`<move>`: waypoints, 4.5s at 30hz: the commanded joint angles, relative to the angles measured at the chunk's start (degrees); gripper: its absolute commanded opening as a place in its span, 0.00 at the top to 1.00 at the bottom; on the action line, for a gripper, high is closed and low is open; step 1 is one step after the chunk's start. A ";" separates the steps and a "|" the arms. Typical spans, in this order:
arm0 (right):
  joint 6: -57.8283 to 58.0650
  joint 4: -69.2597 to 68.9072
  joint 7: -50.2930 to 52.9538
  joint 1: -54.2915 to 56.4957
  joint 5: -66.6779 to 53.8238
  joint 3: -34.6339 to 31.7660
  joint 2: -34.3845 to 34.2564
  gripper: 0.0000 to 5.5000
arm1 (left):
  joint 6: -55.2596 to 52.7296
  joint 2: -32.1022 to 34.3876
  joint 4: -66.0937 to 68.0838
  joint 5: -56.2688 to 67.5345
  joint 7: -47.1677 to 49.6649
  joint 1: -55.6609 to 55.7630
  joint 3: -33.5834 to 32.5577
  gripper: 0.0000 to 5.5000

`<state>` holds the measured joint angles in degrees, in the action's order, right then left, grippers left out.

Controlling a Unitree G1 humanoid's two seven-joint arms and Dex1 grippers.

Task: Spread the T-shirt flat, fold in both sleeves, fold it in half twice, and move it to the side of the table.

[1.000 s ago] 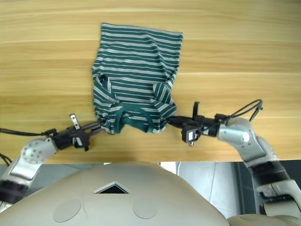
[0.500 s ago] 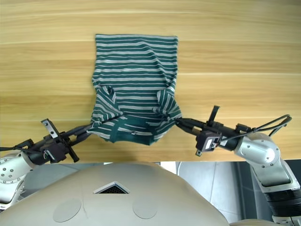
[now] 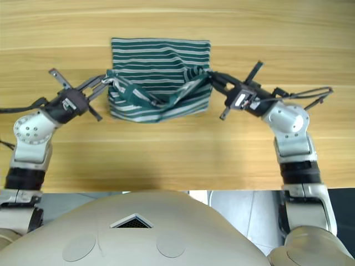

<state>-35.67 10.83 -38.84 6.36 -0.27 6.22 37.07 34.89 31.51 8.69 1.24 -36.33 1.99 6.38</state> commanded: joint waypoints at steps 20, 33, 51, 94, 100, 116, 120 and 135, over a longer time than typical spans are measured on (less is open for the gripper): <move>-1.33 55.04 29.99 34.57 24.51 9.48 -16.66 0.93 | 1.93 -12.15 61.37 -13.99 18.50 39.34 1.80 0.93; 3.79 61.10 35.60 39.14 25.58 9.62 -18.52 0.55 | -5.82 -14.74 66.80 -16.61 22.48 43.41 1.93 0.58; 2.19 56.22 43.06 43.33 48.10 33.29 -34.10 0.39 | 2.79 -8.07 64.09 -5.92 36.30 33.98 -13.05 0.41; -13.63 7.85 23.02 11.66 -4.77 18.32 7.49 0.39 | 18.04 -11.50 54.64 -16.04 30.62 31.77 -1.52 0.41; -7.06 11.51 24.81 11.69 13.21 17.94 -0.46 0.39 | 25.73 -8.13 50.57 -22.01 26.25 26.93 5.64 0.41; -5.37 21.55 24.42 18.71 26.42 13.65 -2.24 0.39 | 26.36 -11.73 45.55 -33.21 27.73 25.81 16.73 0.41; -5.99 26.04 26.80 20.31 28.25 13.68 -4.02 0.39 | 26.31 -14.08 45.74 -34.09 28.56 27.99 18.29 0.41; -13.42 24.33 25.60 17.54 22.31 12.25 -0.95 0.39 | 12.40 -23.16 58.78 -35.20 35.59 41.10 19.30 0.41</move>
<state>-43.21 40.83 -7.79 27.42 26.69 18.41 31.79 48.71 8.17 65.91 -32.48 -1.01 41.95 24.38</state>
